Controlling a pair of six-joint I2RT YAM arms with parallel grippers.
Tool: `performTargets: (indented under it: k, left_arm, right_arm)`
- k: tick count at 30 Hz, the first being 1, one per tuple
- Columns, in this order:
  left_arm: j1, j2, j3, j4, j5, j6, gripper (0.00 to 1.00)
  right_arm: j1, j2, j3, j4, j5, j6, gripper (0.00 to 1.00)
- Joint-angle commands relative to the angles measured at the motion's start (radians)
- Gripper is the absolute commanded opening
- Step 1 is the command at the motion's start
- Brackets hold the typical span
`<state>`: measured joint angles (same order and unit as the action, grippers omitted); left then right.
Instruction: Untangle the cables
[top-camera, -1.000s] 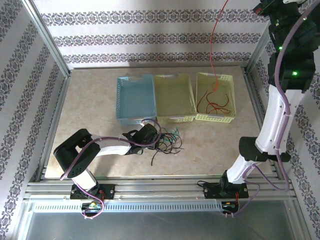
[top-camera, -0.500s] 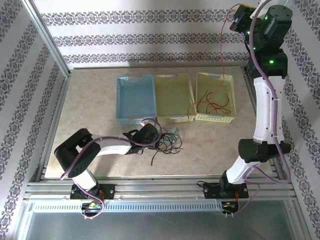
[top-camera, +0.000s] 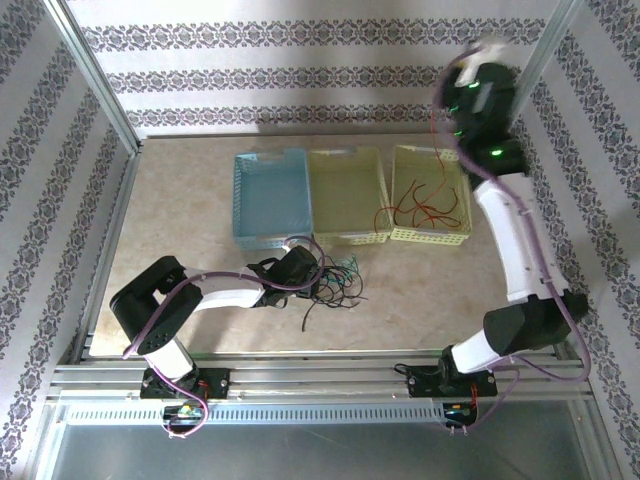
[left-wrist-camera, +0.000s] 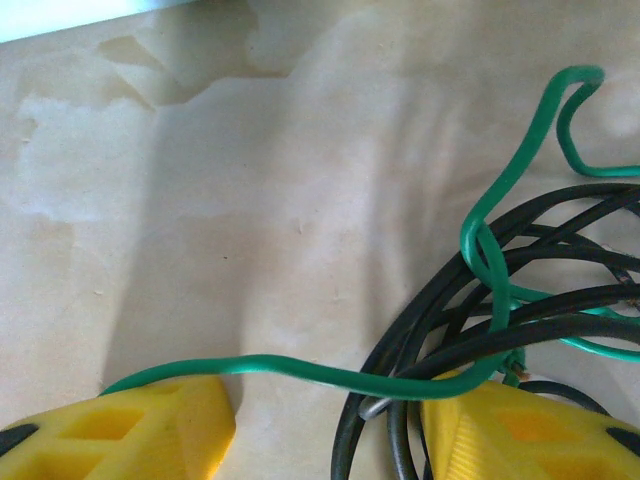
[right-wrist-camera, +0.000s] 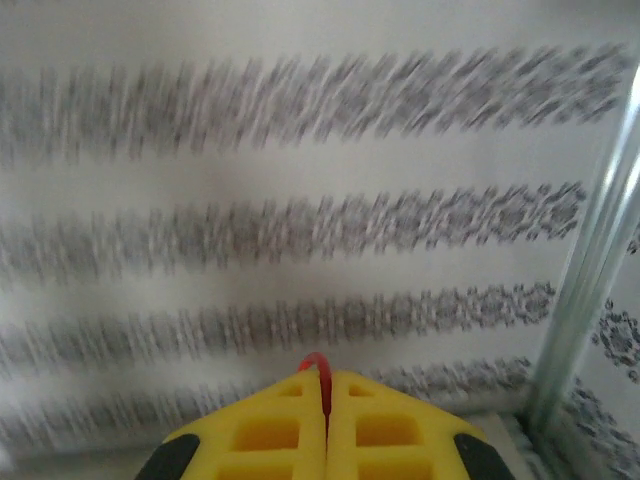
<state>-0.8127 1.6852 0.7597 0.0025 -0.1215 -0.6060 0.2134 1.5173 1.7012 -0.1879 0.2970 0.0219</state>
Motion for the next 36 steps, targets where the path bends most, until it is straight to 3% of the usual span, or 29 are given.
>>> performTargets:
  k: [1, 6, 12, 25, 26, 27, 28, 33, 36]
  left_arm:
    - [0.038, 0.111, -0.046, -0.077, -0.078, 0.031, 0.57]
    - [0.038, 0.113, -0.051, -0.077, -0.077, 0.030, 0.58]
    - [0.038, 0.108, -0.057, -0.082, -0.078, 0.031, 0.58]
    - [0.037, 0.097, -0.059, -0.103, -0.070, 0.034, 0.58]
    - [0.037, 0.095, -0.061, -0.103, -0.071, 0.034, 0.58]
    - [0.038, 0.094, -0.063, -0.104, -0.073, 0.034, 0.58]
    - [0.038, 0.091, -0.063, -0.107, -0.076, 0.032, 0.59]
    - [0.038, 0.070, -0.066, -0.111, -0.076, 0.033, 0.59]
    - [0.038, 0.066, -0.064, -0.113, -0.076, 0.044, 0.59]
  right_arm:
    - [0.126, 0.008, -0.068, 0.107, 0.308, -0.287, 0.00]
    - [0.154, -0.008, -0.217, 0.043, 0.329, -0.235, 0.00]
    - [0.034, 0.083, -0.286, -0.217, 0.121, 0.052, 0.00]
    - [-0.151, 0.456, -0.117, -0.403, -0.120, 0.409, 0.00]
    - [-0.159, 0.464, -0.111, -0.404, -0.143, 0.427, 0.07]
    - [-0.161, 0.461, -0.117, -0.401, -0.159, 0.443, 0.27]
    - [-0.161, 0.446, -0.128, -0.391, -0.170, 0.451, 0.36]
    - [-0.151, 0.266, -0.283, -0.296, -0.166, 0.464, 0.59]
    - [-0.140, 0.169, -0.349, -0.308, -0.159, 0.458, 0.61]
